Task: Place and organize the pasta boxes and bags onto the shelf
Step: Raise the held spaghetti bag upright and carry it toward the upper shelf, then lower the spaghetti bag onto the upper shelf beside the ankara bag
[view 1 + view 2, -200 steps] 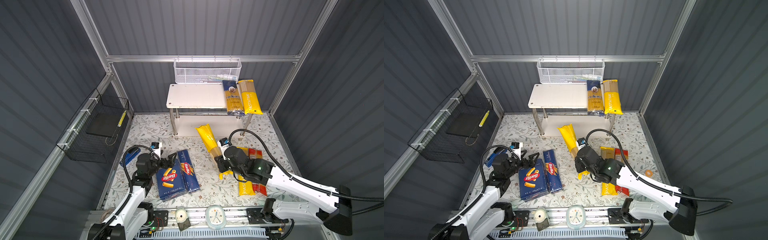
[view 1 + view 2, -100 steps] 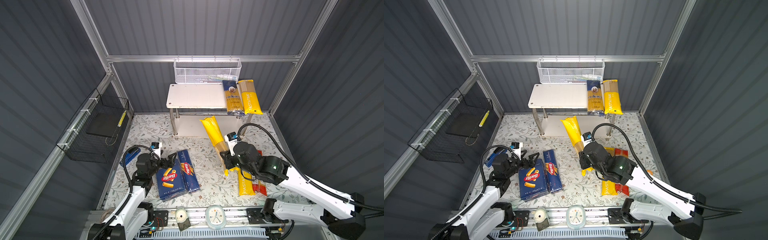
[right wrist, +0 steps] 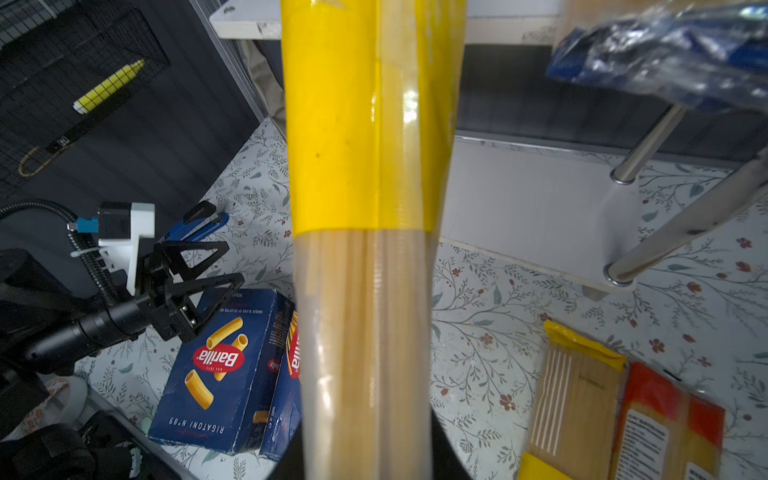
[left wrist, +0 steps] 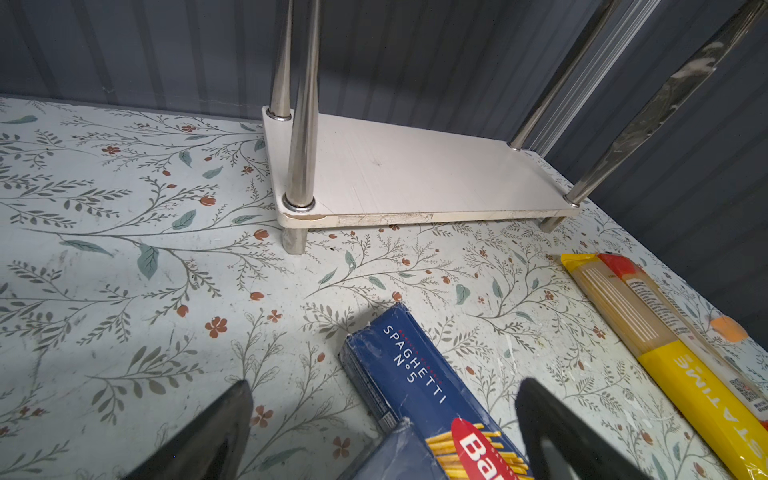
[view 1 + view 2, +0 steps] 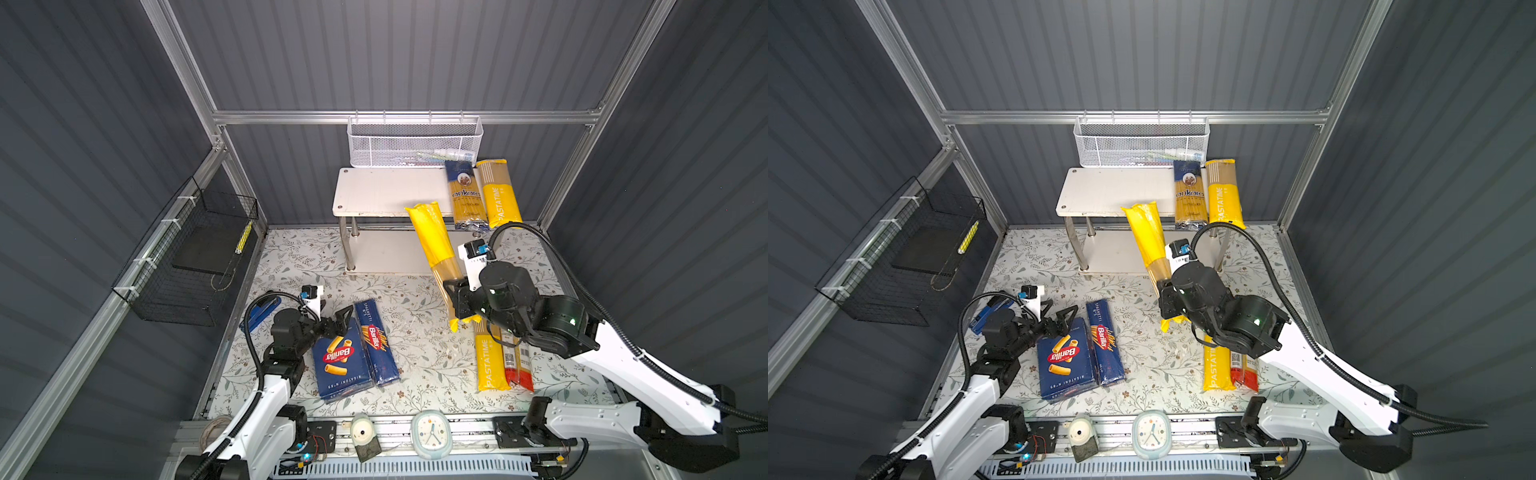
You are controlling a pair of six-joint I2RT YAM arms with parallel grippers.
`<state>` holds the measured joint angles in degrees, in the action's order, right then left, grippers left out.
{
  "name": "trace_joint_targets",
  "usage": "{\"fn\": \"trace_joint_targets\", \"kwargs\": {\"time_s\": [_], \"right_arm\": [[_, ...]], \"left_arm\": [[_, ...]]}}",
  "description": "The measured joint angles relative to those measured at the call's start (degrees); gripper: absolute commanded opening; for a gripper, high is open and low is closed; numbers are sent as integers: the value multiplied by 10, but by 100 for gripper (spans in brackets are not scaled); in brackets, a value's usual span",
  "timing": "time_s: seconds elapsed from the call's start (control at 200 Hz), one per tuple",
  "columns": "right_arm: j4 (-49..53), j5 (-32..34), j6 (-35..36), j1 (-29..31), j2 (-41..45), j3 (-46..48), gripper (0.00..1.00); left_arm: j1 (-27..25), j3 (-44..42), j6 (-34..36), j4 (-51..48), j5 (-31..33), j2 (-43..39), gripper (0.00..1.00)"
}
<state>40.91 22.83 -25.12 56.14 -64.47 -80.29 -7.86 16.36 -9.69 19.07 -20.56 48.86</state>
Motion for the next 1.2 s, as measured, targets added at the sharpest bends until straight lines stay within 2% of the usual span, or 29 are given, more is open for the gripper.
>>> {"fn": "trace_joint_targets", "kwargs": {"time_s": [0.275, 0.65, 0.915, 1.085, 1.2], "right_arm": [[12, 12, 23, -38, -83, -123, 4], [27, -45, 52, -138, -210, -270, 5], [50, -85, 62, -192, -334, -430, 5], [85, -81, 73, -207, -428, -564, 4], [94, -73, 76, -210, -446, -585, 4]], "left_arm": [[0, 0, 0, 0, 0, 13, 99], [0, -10, 0, -2, 9, -31, 100], [0, -10, -3, -2, 23, -28, 100], [0, -10, -5, -2, 26, -17, 99], [0, -10, -5, -2, 26, -9, 100]]}}
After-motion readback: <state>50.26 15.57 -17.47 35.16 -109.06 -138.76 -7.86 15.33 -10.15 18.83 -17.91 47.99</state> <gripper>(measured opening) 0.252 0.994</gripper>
